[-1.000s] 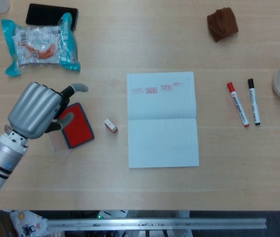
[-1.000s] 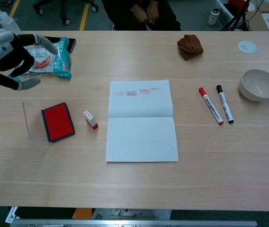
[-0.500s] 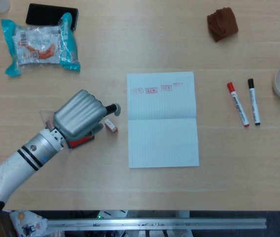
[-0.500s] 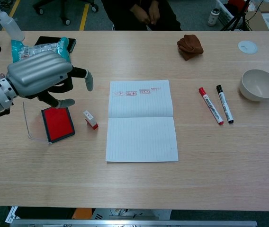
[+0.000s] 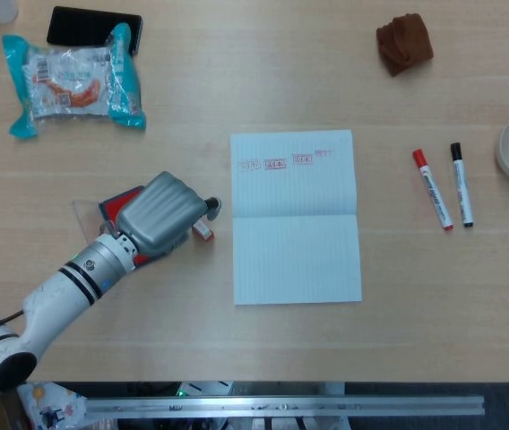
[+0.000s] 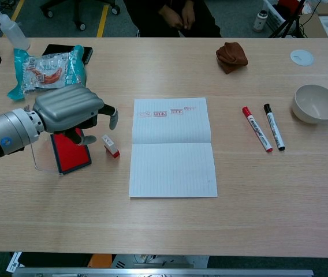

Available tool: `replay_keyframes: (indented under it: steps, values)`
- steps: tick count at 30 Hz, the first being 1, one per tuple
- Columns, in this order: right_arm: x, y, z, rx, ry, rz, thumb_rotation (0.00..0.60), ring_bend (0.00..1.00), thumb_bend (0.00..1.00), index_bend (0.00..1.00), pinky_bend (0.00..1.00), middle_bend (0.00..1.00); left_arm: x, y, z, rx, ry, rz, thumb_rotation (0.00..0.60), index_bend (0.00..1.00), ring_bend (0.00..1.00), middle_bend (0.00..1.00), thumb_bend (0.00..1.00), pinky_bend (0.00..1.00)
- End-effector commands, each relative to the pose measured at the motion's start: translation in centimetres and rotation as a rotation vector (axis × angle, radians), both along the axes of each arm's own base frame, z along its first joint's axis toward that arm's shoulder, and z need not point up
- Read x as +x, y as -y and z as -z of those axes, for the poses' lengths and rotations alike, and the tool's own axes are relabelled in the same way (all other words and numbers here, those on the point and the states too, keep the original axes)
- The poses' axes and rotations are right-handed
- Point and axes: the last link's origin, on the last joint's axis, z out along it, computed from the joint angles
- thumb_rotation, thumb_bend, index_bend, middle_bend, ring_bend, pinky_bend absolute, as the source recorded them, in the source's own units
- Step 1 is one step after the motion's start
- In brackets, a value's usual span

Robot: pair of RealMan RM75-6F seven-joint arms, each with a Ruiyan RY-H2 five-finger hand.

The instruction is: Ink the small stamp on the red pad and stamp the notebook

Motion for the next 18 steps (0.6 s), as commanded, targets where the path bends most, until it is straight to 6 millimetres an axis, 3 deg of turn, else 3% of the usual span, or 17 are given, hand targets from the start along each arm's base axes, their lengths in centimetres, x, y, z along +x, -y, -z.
replay_keyframes:
  steps: [1, 18]
  values:
    - [-0.1, 0.0, 0.1, 0.002, 0.001, 0.001, 0.6, 0.32, 0.29, 0.4, 0.38, 0.39, -0.4, 0.0, 0.5, -0.003, -0.02, -0.014, 0.6, 0.43, 1.0, 1.0, 0.25, 1.0]
    - [-0.2, 0.1, 0.2, 0.006, -0.002, 0.007, 0.6, 0.32, 0.29, 0.4, 0.38, 0.39, -0.6, 0.1, 3.4, -0.004, -0.079, 0.006, 0.6, 0.44, 1.0, 1.0, 0.25, 1.0]
